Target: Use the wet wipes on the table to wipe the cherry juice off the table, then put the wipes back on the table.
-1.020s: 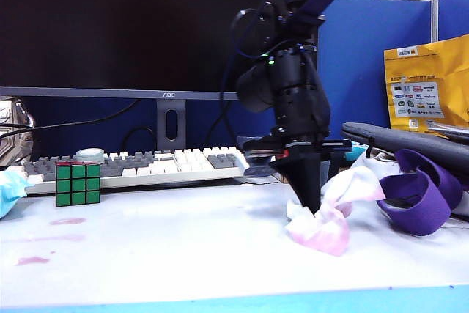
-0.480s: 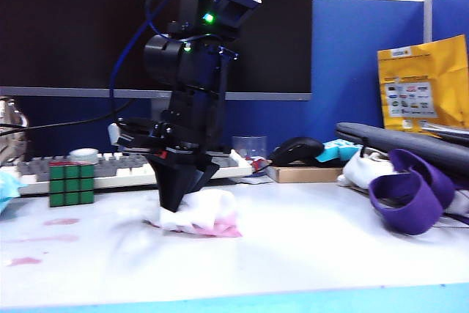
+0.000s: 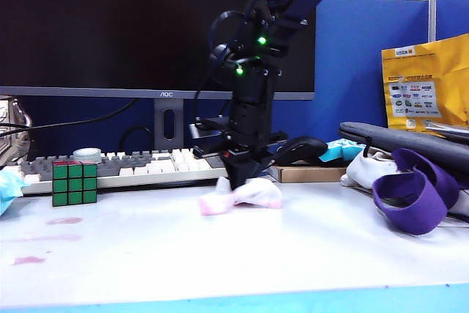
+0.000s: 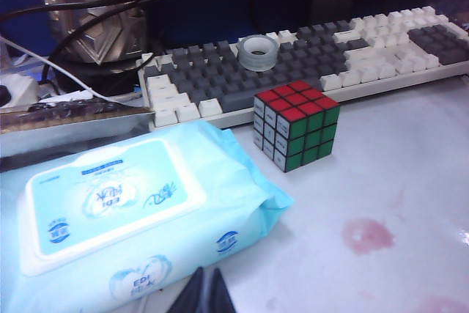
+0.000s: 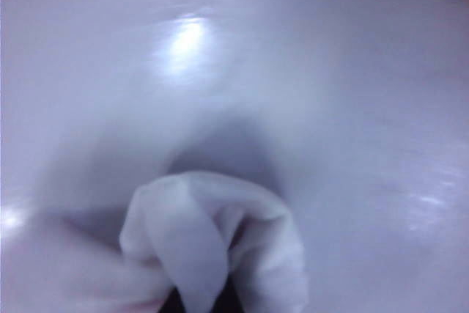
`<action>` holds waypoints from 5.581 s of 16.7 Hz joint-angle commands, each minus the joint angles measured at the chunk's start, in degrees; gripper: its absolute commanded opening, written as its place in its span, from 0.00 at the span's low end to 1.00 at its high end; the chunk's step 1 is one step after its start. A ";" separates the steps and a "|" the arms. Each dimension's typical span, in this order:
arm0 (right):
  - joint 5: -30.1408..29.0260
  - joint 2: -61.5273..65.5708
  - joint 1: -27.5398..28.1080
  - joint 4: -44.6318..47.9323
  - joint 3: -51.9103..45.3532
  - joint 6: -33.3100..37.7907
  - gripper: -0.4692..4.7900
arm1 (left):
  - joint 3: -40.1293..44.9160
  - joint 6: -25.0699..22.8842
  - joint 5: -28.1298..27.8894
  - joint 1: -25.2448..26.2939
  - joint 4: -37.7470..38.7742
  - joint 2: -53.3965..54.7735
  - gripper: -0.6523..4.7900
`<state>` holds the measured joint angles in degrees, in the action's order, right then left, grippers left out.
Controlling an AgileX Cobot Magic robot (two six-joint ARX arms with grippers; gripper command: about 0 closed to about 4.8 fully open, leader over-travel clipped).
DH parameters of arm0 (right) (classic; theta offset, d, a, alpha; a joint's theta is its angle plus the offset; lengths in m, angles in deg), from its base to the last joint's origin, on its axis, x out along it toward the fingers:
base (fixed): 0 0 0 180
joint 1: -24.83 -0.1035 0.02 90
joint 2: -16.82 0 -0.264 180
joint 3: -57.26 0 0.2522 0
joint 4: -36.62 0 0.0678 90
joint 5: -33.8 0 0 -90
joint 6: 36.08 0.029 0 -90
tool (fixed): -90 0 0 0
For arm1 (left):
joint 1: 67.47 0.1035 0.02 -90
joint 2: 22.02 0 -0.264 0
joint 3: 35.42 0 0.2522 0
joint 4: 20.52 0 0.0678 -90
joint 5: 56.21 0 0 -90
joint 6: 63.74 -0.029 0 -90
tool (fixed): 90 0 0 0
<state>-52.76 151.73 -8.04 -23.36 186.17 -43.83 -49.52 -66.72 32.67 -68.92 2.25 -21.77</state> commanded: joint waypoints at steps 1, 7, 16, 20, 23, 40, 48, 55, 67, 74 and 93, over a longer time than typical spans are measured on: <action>-4.07 0.61 -3.17 -0.72 0.35 -0.20 0.09 | 0.04 0.00 -0.15 0.28 0.74 -0.17 0.16; -0.50 3.06 -10.97 -4.33 0.33 -3.06 0.09 | 0.04 0.00 -0.15 0.26 0.76 -0.17 0.16; -0.37 3.02 9.38 -9.75 0.35 5.55 0.09 | 0.04 0.00 -0.15 0.28 0.76 -0.17 0.16; -9.84 3.04 -2.49 -6.16 0.35 2.99 0.09 | 0.04 0.00 -0.15 0.28 0.76 -0.17 0.16; -5.51 3.06 -12.79 -5.38 0.35 0.59 0.09 | 0.04 0.02 -0.15 0.28 0.76 -0.17 0.16; -2.99 3.06 -14.88 9.86 0.42 -3.10 0.09 | 0.04 0.00 -0.15 0.28 0.76 -0.17 0.16; -4.79 3.65 -10.38 18.18 0.42 -2.32 0.09 | 0.04 0.00 -0.15 0.28 0.76 -0.17 0.16; -1.16 3.85 -19.23 9.51 0.39 -2.49 0.09 | 0.04 0.00 -0.15 0.28 0.76 -0.17 0.16; -18.47 3.63 -14.95 -0.83 0.39 -0.26 0.09 | 0.04 0.00 -0.15 0.28 0.76 -0.15 0.16; -10.71 3.56 -22.14 -7.02 0.39 -4.57 0.09 | 0.04 0.00 -0.15 0.28 0.76 -0.17 0.16; -15.98 3.41 -27.69 -13.99 4.59 -5.66 0.09 | 0.04 0.00 -0.15 0.28 0.76 -0.15 0.16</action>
<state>-68.45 154.77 -35.53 -34.64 191.05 -48.31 -49.52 -66.72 32.67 -68.70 2.25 -21.79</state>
